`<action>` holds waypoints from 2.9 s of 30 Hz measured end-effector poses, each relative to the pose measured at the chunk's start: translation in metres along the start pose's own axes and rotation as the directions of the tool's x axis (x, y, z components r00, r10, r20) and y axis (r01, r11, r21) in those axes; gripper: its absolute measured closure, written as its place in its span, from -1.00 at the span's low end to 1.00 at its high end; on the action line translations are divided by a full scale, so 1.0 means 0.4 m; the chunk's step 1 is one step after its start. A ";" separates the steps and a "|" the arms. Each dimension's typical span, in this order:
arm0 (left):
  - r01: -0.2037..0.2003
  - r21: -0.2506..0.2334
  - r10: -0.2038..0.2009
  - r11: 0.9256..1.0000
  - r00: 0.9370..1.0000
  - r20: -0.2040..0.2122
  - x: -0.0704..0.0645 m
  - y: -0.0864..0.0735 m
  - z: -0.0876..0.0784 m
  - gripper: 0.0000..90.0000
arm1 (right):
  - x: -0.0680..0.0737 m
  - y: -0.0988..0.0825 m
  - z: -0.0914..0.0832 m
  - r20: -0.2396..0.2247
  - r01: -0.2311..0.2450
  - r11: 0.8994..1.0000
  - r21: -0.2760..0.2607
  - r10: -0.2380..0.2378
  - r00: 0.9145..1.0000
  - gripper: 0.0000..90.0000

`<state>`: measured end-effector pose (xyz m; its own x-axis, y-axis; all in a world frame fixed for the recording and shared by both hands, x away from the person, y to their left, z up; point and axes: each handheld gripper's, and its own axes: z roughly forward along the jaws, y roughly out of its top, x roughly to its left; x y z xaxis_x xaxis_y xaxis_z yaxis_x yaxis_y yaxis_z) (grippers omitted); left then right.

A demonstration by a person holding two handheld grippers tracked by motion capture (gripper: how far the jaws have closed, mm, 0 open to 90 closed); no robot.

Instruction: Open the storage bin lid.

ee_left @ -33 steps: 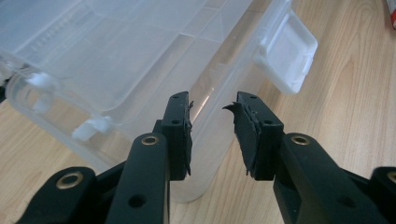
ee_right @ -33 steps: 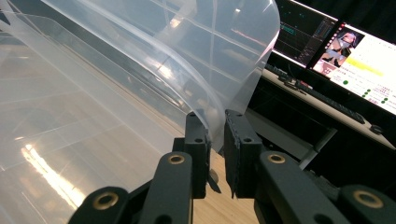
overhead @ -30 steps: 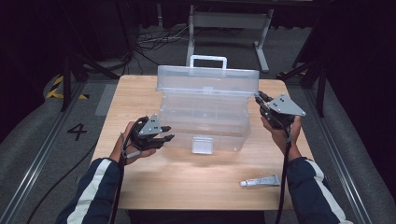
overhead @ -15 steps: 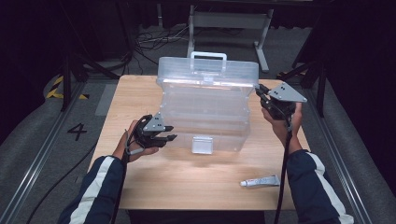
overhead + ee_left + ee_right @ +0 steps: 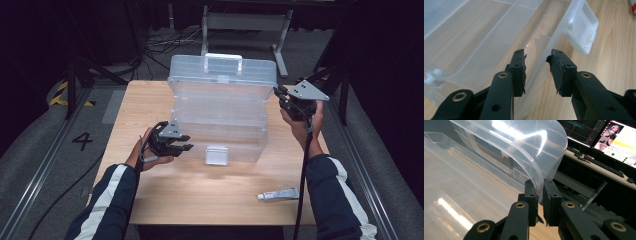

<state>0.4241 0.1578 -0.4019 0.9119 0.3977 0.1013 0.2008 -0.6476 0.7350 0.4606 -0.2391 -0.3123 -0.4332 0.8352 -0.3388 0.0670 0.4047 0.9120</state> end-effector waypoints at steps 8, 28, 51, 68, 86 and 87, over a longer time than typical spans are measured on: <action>-0.009 0.014 0.008 1.000 1.000 0.017 0.004 0.004 0.002 0.47 | -0.009 0.010 0.011 0.001 -0.013 1.000 0.005 0.013 1.000 0.85; -0.050 0.062 0.049 0.997 0.998 0.026 0.006 0.017 0.006 0.50 | -0.022 0.027 0.036 0.016 -0.060 0.998 0.013 0.060 0.998 0.87; -0.073 0.065 0.070 0.995 0.997 0.045 -0.002 0.018 -0.001 0.59 | -0.039 0.055 0.075 0.034 -0.115 0.992 0.055 0.114 0.993 0.89; -0.085 0.035 0.084 0.996 0.996 0.040 -0.002 0.012 0.002 0.60 | -0.065 0.086 0.120 0.039 -0.149 0.981 0.121 0.145 0.989 0.90; -0.077 0.037 0.075 0.996 0.996 0.042 0.006 0.005 -0.004 0.60 | -0.086 0.116 0.169 0.052 -0.149 0.970 0.194 0.142 0.989 0.89; -0.078 0.037 0.076 0.996 0.996 0.042 0.006 0.005 -0.004 0.60 | -0.088 0.118 0.174 0.054 -0.151 0.969 0.197 0.144 0.988 0.89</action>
<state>0.4260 0.1584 -0.3992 0.9388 0.3195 0.1287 0.1425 -0.7003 0.6994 0.5416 -0.2234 -0.2735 -0.3703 0.9034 -0.2163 0.3078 0.3390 0.8890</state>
